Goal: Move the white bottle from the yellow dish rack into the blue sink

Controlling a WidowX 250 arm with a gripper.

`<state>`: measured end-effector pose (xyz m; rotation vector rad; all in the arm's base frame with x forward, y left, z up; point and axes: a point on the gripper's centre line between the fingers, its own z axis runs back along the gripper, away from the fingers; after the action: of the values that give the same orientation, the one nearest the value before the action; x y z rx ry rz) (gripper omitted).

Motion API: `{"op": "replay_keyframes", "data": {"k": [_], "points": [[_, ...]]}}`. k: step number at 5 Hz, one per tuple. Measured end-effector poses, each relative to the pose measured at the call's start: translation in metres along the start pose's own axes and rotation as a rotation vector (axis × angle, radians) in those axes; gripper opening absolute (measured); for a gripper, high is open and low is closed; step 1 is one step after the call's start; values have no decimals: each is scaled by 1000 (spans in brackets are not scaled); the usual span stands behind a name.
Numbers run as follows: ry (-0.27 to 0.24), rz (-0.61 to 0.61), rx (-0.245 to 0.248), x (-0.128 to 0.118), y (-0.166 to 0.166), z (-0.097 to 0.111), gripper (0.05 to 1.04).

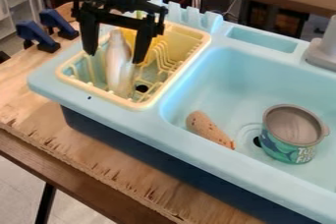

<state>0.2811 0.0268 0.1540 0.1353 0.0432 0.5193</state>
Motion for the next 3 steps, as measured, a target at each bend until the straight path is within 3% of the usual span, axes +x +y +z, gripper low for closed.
{"op": "replay_keyframes", "data": {"k": [1,2,3], "points": [[-16,-14,-62,8,-3,-2,914],[-26,-21,-107,10,-7,-5,675],[-36,-32,-119,9,-8,0,618]]}}
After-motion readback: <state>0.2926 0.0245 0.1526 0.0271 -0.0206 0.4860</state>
